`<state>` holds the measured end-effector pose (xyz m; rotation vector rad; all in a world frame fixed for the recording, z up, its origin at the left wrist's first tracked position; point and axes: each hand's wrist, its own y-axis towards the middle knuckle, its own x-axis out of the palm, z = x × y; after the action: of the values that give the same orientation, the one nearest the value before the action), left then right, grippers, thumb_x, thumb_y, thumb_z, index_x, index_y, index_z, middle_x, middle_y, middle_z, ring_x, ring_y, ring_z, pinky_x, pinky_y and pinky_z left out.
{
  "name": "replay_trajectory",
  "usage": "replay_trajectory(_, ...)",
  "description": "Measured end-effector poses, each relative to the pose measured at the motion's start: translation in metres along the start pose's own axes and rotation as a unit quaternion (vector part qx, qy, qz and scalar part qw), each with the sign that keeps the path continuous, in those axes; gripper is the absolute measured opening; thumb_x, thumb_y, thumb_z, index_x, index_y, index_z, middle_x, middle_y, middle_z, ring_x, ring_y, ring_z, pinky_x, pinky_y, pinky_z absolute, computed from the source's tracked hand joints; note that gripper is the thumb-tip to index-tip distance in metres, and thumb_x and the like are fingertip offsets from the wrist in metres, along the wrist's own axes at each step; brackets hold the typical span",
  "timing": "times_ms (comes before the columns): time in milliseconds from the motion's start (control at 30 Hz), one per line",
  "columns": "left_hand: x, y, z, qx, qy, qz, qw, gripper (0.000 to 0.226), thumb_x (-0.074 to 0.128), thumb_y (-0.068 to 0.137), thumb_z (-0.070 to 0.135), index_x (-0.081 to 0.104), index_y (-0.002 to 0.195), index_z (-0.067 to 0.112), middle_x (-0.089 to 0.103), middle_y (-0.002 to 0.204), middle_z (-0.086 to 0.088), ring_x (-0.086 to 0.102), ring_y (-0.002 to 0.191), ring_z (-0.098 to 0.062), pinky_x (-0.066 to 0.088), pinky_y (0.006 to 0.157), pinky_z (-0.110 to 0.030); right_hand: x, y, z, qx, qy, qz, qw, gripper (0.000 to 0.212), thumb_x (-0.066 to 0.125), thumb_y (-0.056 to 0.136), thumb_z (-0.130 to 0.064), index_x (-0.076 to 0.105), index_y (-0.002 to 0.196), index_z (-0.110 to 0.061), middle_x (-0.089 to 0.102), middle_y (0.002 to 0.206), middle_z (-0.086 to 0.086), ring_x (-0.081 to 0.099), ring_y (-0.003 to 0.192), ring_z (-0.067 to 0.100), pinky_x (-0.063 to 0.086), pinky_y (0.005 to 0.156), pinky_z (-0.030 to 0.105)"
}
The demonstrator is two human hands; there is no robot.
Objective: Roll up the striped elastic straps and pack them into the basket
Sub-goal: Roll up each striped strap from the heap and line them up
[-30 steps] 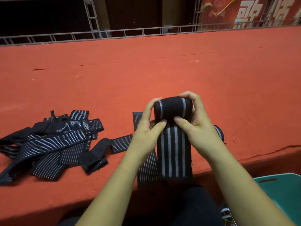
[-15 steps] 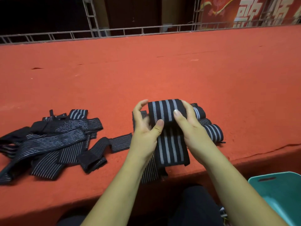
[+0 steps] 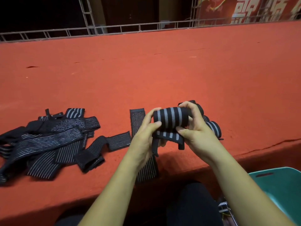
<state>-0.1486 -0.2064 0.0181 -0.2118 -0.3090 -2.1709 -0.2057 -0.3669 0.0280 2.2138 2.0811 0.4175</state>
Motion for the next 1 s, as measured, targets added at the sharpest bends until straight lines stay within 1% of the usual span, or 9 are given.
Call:
replay_trajectory(133, 0.005, 0.005, -0.011, 0.006, 0.043, 0.045, 0.998, 0.04, 0.053, 0.087, 0.063, 0.057, 0.109, 0.031, 0.054, 0.087, -0.005, 0.049, 0.068, -0.017, 0.041, 0.057, -0.03, -0.001, 0.002, 0.006, 0.034, 0.005, -0.008, 0.999, 0.038, 0.061, 0.078, -0.003, 0.046, 0.101, -0.03, 0.051, 0.098, 0.013, 0.051, 0.09, 0.027, 0.041, 0.081, 0.047)
replay_trajectory(200, 0.006, 0.009, -0.017, 0.011, 0.062, 0.063, 0.996, 0.027, 0.056, 0.087, 0.057, 0.057, 0.104, 0.035, 0.058, 0.089, -0.003, 0.052, 0.074, -0.017, 0.044, 0.061, -0.031, 0.0, 0.008, 0.01, 0.046, 0.006, 0.022, 0.999, 0.023, 0.066, 0.084, -0.025, 0.048, 0.095, -0.029, 0.051, 0.096, 0.011, 0.051, 0.089, 0.025, 0.041, 0.08, 0.044)
replay_trajectory(300, 0.005, 0.016, -0.025, 0.015, 0.041, 0.067, 0.997, 0.013, 0.057, 0.091, 0.039, 0.056, 0.102, 0.035, 0.06, 0.101, -0.008, 0.055, 0.084, -0.022, 0.045, 0.072, -0.036, -0.004, 0.02, 0.017, 0.055, -0.066, 0.076, 0.993, 0.03, 0.068, 0.083, -0.044, 0.053, 0.107, -0.035, 0.059, 0.106, 0.007, 0.059, 0.091, 0.023, 0.049, 0.076, 0.04)
replay_trajectory(367, 0.002, 0.023, -0.031, 0.011, 0.053, 0.073, 0.996, 0.01, 0.056, 0.091, 0.034, 0.054, 0.101, 0.035, 0.06, 0.102, -0.011, 0.057, 0.085, -0.024, 0.043, 0.076, -0.042, -0.011, 0.03, 0.022, 0.07, -0.068, 0.074, 0.992, 0.042, 0.071, 0.084, -0.038, 0.051, 0.122, -0.035, 0.059, 0.118, 0.006, 0.066, 0.1, 0.022, 0.056, 0.083, 0.039)
replay_trajectory(467, -0.003, 0.04, -0.034, 0.01, 0.109, 0.08, 0.991, 0.017, 0.055, 0.096, 0.027, 0.048, 0.102, 0.042, 0.061, 0.1, -0.012, 0.062, 0.081, -0.023, 0.048, 0.074, -0.041, -0.024, 0.05, 0.023, 0.099, -0.054, 0.069, 0.991, 0.063, 0.075, 0.076, -0.029, 0.047, 0.132, -0.025, 0.058, 0.124, 0.014, 0.066, 0.11, 0.029, 0.055, 0.096, 0.046)
replay_trajectory(567, -0.006, 0.065, -0.031, 0.02, 0.127, 0.08, 0.988, 0.044, 0.056, 0.101, 0.01, 0.034, 0.126, 0.039, 0.068, 0.104, -0.013, 0.069, 0.083, -0.023, 0.056, 0.078, -0.034, -0.04, 0.076, 0.02, 0.107, -0.031, 0.056, 0.992, 0.057, 0.073, 0.081, -0.012, 0.048, 0.131, -0.015, 0.061, 0.11, 0.011, 0.067, 0.093, 0.021, 0.055, 0.087, 0.039)
replay_trajectory(667, -0.008, 0.102, -0.029, -0.004, 0.118, 0.066, 0.991, 0.062, 0.06, 0.099, 0.012, 0.026, 0.146, 0.034, 0.069, 0.117, -0.008, 0.073, 0.094, -0.02, 0.056, 0.095, -0.043, -0.059, 0.107, 0.014, 0.096, -0.043, 0.047, 0.993, 0.049, 0.07, 0.082, -0.006, 0.051, 0.127, -0.013, 0.061, 0.101, 0.009, 0.064, 0.087, 0.02, 0.053, 0.078, 0.033)
replay_trajectory(833, -0.011, 0.175, -0.028, -0.039, 0.066, 0.057, 0.995, 0.052, 0.064, 0.095, 0.005, 0.04, 0.134, 0.029, 0.067, 0.118, -0.019, 0.068, 0.095, -0.022, 0.053, 0.097, -0.048, -0.098, 0.172, 0.022, 0.097, -0.092, 0.062, 0.989, 0.04, 0.06, 0.093, -0.001, 0.053, 0.13, -0.014, 0.061, 0.105, 0.013, 0.062, 0.092, 0.027, 0.048, 0.084, 0.041)
replay_trajectory(1000, -0.017, 0.25, -0.049, -0.103, 0.031, 0.07, 0.992, 0.054, 0.069, 0.089, -0.003, 0.046, 0.132, 0.02, 0.062, 0.115, -0.021, 0.068, 0.093, -0.027, 0.061, 0.084, -0.043, -0.141, 0.237, 0.046, 0.129, -0.095, 0.095, 0.982, 0.046, 0.059, 0.093, 0.003, 0.053, 0.136, -0.013, 0.058, 0.125, 0.015, 0.065, 0.108, 0.03, 0.052, 0.101, 0.047)
